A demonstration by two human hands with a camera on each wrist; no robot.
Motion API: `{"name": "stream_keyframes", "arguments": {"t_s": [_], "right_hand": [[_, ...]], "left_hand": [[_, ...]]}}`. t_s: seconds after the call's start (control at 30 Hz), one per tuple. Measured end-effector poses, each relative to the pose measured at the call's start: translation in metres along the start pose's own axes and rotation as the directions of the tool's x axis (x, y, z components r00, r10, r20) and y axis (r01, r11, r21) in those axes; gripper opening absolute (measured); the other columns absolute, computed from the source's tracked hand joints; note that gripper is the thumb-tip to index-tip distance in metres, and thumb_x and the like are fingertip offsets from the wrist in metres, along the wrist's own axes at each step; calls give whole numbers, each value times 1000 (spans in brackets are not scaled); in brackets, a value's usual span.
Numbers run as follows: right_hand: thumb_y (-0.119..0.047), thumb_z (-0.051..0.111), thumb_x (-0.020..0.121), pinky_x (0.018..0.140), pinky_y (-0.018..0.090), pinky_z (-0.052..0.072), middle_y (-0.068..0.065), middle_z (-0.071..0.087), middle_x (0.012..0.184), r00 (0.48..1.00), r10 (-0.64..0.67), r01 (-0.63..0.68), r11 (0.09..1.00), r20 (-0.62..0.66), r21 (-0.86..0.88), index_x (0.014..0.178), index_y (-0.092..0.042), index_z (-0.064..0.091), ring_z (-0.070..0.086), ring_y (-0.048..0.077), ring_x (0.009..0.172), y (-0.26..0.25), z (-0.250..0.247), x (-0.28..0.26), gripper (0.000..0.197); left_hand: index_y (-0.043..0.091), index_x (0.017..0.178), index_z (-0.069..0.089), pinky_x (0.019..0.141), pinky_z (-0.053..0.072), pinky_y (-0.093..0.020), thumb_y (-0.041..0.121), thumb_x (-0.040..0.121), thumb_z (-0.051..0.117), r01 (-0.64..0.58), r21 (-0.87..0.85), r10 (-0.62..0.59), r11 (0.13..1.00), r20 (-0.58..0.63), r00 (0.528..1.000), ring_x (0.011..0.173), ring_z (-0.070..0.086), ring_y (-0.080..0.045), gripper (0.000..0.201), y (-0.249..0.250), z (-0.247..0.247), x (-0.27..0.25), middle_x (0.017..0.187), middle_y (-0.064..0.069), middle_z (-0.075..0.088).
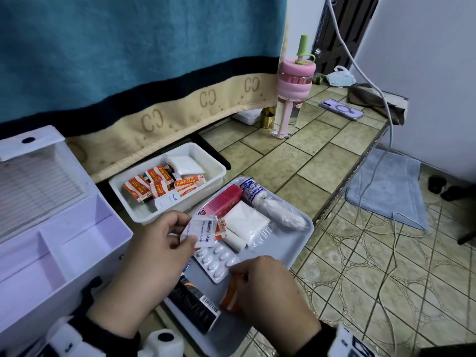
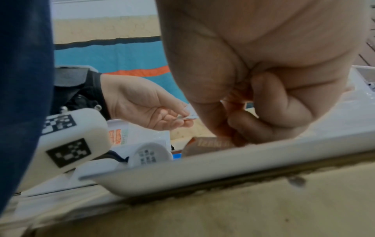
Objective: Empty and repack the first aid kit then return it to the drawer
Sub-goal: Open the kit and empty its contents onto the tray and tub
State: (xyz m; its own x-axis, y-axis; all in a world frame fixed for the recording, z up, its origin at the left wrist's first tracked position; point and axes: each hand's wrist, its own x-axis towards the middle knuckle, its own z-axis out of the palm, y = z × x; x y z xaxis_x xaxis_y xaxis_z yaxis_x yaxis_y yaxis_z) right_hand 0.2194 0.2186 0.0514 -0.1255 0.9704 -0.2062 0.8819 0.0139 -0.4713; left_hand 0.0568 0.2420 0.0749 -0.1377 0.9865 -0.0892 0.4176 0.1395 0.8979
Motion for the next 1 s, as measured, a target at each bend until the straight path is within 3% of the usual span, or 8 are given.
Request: {"name": "stream_keyframes", "arguments": {"t_s": [0.13,0.27,0.5,0.6,0.7,0.8,0.9,1.0], "right_hand": [[-18,48,81,82,27,44,2,69,103,994,63,-51,990,-86,133,104,-23,67,60,20,102,1,6,1,31],[-23,51,81,70,29,48,2,70,85,965,181,-145,971,-189,188,86,-15,65,64,18,83,8,13,-2,17],[-34,51,86,76,31,51,0,69,92,974,152,-135,985,-167,107,91,-15,65,64,19,87,7,29,-1,23],[-40,49,89,70,30,45,1,68,90,975,111,-98,992,-194,74,90,-14,65,63,20,88,9,21,0,30],[-36,52,92,60,24,40,-2,65,74,965,134,-61,950,-226,305,79,-20,63,61,14,75,13,9,2,23],[-28,61,89,69,25,51,-6,69,72,985,123,-19,781,-124,625,82,-27,66,61,4,65,10,2,5,8],[-23,67,85,70,29,54,-3,71,74,988,90,14,763,-128,646,81,-22,67,64,7,67,7,-1,6,4],[-17,68,83,59,15,45,-11,66,61,973,129,11,805,-192,593,69,-21,63,58,-2,55,16,-8,7,16]], "left_hand": [[32,81,58,80,57,-39,3,84,66,19,1,-19,1000,9,1000,68,69,3,30,1,0,-4,81,26,68],[31,84,60,80,57,-41,5,84,67,22,18,-22,1000,-10,1000,70,71,0,26,-2,-1,-4,82,19,71],[31,84,61,76,58,-36,13,83,70,26,84,-27,996,7,1000,77,70,-5,21,-3,-1,-6,85,13,72],[30,83,63,78,57,-39,15,80,73,8,118,-11,993,20,1000,77,68,-11,18,-4,0,-7,78,14,71],[30,81,63,76,55,-34,16,81,72,0,143,-4,990,28,1000,74,66,-9,16,-4,1,-6,76,11,71],[29,83,62,75,55,-30,15,84,68,-2,130,-7,991,68,998,74,67,-3,16,-3,5,-7,78,13,71],[32,83,60,77,55,-28,19,86,67,-3,154,-16,988,124,992,76,67,1,15,2,9,-11,80,14,71],[31,83,61,79,55,-30,19,87,65,-10,152,-10,988,131,991,73,67,3,12,4,9,-11,80,20,72]]}}
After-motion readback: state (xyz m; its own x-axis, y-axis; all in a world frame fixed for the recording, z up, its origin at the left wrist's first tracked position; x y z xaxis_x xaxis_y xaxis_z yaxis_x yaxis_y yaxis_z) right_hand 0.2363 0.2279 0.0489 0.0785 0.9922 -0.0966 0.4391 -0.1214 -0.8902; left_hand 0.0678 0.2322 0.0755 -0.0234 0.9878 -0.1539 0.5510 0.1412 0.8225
